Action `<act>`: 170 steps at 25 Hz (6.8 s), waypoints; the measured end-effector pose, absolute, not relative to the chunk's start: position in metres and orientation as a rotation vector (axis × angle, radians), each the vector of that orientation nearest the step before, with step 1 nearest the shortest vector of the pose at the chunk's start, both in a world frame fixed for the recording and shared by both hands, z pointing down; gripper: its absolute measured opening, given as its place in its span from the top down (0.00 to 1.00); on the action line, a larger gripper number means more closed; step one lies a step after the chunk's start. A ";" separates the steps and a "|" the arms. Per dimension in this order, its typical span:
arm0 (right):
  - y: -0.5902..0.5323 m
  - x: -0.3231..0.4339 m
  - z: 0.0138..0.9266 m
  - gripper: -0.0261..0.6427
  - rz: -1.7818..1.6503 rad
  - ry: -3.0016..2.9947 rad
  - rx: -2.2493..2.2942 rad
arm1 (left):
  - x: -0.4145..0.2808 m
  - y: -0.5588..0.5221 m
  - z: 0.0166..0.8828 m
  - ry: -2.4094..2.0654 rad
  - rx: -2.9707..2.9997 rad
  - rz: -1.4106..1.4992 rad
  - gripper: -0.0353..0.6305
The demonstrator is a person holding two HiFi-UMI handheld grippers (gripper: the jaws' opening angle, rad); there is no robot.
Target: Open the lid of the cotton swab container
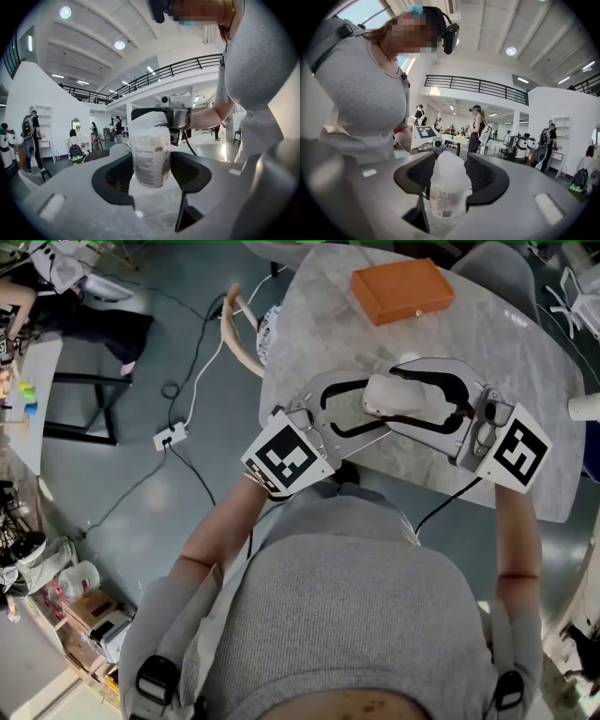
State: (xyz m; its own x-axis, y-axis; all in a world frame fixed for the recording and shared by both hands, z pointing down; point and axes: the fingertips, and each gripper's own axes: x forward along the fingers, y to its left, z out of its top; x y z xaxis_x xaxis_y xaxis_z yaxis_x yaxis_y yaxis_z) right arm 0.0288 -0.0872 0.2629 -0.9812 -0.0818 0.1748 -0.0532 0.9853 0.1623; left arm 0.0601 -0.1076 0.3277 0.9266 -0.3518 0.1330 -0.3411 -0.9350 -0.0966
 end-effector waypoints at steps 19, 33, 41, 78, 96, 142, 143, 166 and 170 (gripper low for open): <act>-0.099 0.034 0.252 0.65 -0.072 -3.031 0.123 | 0.065 -0.110 0.324 0.534 -3.053 -0.144 0.57; -0.115 0.040 0.238 0.82 -0.201 -3.033 0.279 | 0.070 -0.103 0.321 0.476 -3.054 -0.086 0.59; -0.126 0.039 0.240 0.82 -0.114 -3.051 0.341 | 0.075 -0.107 0.325 0.486 -3.013 -0.128 0.59; -0.149 0.052 0.261 0.82 0.148 -2.897 0.643 | 0.075 -0.086 0.319 0.320 -3.007 0.001 0.60; -0.148 0.055 0.272 0.82 0.188 -2.896 0.648 | 0.076 -0.085 0.328 0.274 -3.010 -0.033 0.61; -0.090 0.063 0.313 0.66 -0.017 -2.945 0.264 | 0.066 -0.102 0.333 0.160 -3.009 -0.104 0.61; -0.090 0.063 0.315 0.66 -0.029 -2.942 0.253 | 0.067 -0.102 0.334 0.155 -3.009 -0.111 0.61; -0.112 0.070 0.387 0.67 -0.037 -2.850 0.310 | 0.078 -0.128 0.412 0.184 -3.035 -0.381 0.60; -0.115 0.071 0.400 0.67 -0.036 -2.828 0.314 | 0.079 -0.131 0.428 0.191 -3.042 -0.439 0.60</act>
